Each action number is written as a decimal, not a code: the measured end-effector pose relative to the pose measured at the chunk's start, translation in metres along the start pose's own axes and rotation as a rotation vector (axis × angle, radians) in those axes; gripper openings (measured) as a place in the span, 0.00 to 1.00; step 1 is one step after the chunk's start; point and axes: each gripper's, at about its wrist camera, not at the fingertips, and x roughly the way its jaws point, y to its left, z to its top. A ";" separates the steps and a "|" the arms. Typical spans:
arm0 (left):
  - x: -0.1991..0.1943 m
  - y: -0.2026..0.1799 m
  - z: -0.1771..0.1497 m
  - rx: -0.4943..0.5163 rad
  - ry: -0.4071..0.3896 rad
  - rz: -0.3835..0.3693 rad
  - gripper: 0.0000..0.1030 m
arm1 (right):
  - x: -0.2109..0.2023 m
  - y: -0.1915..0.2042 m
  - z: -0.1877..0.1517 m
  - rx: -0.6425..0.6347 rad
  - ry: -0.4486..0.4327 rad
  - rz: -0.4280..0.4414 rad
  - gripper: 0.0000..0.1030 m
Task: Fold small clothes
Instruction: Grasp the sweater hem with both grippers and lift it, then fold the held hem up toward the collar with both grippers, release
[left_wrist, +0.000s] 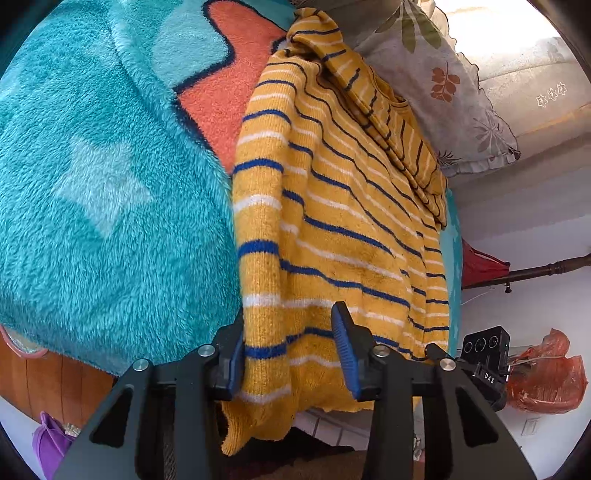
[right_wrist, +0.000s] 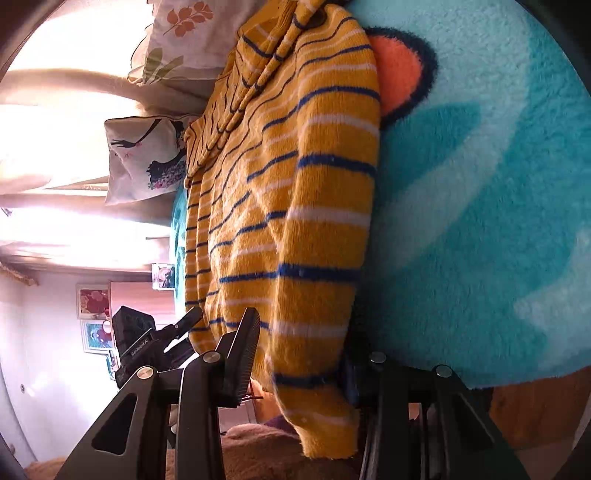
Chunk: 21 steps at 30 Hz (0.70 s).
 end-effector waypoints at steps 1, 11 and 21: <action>0.000 -0.003 -0.001 0.009 -0.004 0.017 0.41 | 0.001 0.002 -0.002 -0.010 -0.001 -0.003 0.41; -0.042 0.001 -0.001 -0.028 -0.040 0.102 0.09 | -0.011 0.013 0.003 -0.095 0.083 -0.060 0.12; -0.055 0.024 -0.044 -0.192 -0.002 0.068 0.09 | -0.040 -0.021 -0.028 -0.029 0.170 -0.022 0.11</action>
